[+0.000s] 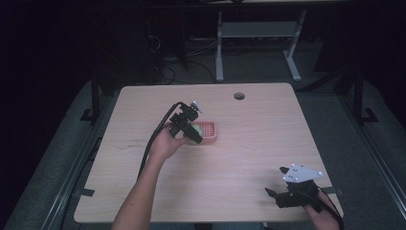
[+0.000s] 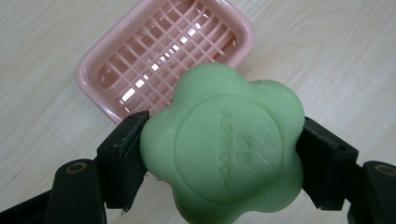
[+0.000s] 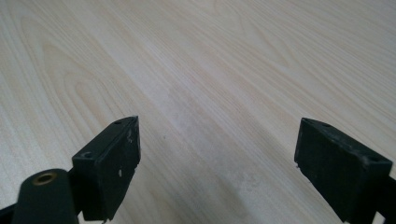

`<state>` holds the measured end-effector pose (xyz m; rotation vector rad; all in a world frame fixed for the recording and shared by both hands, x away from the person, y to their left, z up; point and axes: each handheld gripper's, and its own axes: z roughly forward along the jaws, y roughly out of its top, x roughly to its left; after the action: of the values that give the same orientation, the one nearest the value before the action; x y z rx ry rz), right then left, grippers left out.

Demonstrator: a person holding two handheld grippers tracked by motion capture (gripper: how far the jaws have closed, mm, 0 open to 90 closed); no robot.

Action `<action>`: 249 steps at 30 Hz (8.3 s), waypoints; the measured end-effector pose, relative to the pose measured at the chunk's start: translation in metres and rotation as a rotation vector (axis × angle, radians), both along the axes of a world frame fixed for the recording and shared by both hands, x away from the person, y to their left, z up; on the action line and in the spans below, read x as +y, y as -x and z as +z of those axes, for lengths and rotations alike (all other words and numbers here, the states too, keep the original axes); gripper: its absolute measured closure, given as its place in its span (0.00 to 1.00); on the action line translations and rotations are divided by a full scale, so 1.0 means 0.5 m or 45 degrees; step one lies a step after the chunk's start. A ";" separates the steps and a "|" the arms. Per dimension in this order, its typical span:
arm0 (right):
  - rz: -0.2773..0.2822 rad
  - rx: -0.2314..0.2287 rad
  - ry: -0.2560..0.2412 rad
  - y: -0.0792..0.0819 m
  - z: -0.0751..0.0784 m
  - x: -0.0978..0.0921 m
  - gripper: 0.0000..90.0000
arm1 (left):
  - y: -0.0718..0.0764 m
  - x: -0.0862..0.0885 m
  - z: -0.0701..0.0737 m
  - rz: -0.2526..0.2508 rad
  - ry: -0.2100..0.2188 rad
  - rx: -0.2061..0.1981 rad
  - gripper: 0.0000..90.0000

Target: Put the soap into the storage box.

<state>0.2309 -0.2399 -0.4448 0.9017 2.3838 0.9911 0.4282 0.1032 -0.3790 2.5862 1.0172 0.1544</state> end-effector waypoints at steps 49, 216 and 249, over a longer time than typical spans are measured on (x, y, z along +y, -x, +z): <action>0.000 0.012 -0.006 -0.005 -0.005 -0.001 0.15 | -0.127 -0.062 -0.062 0.145 -0.048 0.066 0.29; -0.072 0.048 0.027 -0.010 -0.017 -0.002 0.15 | 0.137 0.107 -0.015 0.014 0.162 -0.083 0.28; -0.077 0.050 0.035 -0.012 -0.021 -0.001 0.15 | 0.220 0.166 -0.056 0.028 0.198 -0.095 0.28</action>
<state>0.2371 -0.2405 -0.4550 0.9857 2.3819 0.9233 0.3180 0.1863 -0.4071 2.4118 0.9908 0.1688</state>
